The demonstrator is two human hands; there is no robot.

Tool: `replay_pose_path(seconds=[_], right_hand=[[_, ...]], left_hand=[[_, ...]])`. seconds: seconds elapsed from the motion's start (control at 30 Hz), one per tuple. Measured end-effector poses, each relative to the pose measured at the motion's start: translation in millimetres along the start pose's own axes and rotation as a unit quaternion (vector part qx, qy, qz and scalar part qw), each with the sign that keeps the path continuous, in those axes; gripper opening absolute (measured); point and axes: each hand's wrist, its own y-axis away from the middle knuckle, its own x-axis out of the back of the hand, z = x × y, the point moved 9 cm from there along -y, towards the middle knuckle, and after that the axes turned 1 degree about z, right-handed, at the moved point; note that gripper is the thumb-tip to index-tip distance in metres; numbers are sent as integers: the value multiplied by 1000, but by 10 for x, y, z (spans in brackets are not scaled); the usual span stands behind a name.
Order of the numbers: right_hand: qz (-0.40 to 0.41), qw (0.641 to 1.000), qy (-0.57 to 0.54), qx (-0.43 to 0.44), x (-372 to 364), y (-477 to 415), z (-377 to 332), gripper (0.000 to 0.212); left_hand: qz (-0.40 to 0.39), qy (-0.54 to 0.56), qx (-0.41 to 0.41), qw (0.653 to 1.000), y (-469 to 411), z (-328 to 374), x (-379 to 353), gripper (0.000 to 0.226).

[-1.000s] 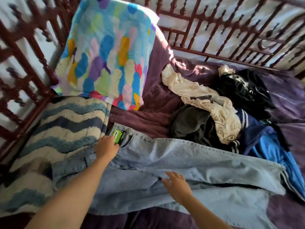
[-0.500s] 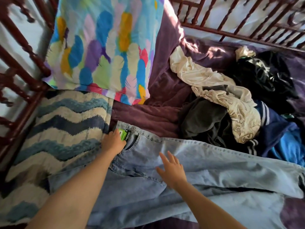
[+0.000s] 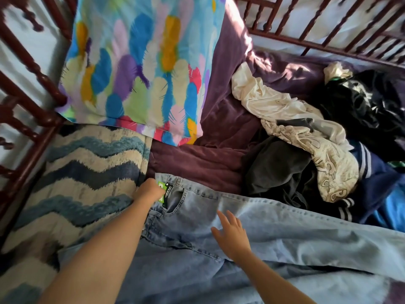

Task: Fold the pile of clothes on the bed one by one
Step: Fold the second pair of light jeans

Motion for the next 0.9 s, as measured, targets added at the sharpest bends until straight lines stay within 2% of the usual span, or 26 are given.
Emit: replay_pose_path(seconds=[0.07,0.13,0.27,0.33,0.37,0.43,0.5,0.67,0.8,0.9], right_hand=[[5,1000,-6,3,-11,60,20,58],[14,1000,-9,1,20,116,62,58],[63,998,-13,-8,170,209,185,56],[83,996,-26,-13,208,266,252,55],[86,995,-34,-19,210,301,291,55],[90,994,-45,-32,195,382,383,55],[89,993,-58,-45,155,472,508,55],[85,986,-77,-119,22,801,1135,55],[67,969,-117,-206,-110,1117,1832,54],[64,957,-124,-254,-172,1339,2346,53]], left_hand=[[51,11,-29,998,70,59,176,18],[151,17,-69,986,185,119,555,25],[361,56,-118,923,476,201,1540,29],[385,78,-117,912,471,268,1744,32],[371,74,-104,920,451,297,1726,41],[317,53,-76,944,437,324,1473,75],[279,21,-95,955,524,392,1033,91],[165,-134,-198,957,986,647,-472,83],[77,-224,-252,938,1452,763,-1403,77],[33,-271,-308,911,1744,808,-1903,75]])
